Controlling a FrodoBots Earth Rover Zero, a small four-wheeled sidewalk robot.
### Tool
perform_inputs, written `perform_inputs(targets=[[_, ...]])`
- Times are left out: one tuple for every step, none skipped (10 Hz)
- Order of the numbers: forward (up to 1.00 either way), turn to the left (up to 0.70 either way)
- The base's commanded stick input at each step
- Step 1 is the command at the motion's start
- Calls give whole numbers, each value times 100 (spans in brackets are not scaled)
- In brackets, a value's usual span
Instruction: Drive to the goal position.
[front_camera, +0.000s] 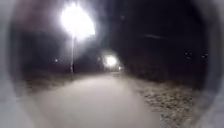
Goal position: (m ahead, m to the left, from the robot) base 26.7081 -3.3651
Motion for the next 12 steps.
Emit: perform_inputs(targets=[[100,11],[100,32],[100,40],[100,39],[100,18],[100,0],[100,0],[100,0],[100,0],[100,0],[100,0],[100,0]])
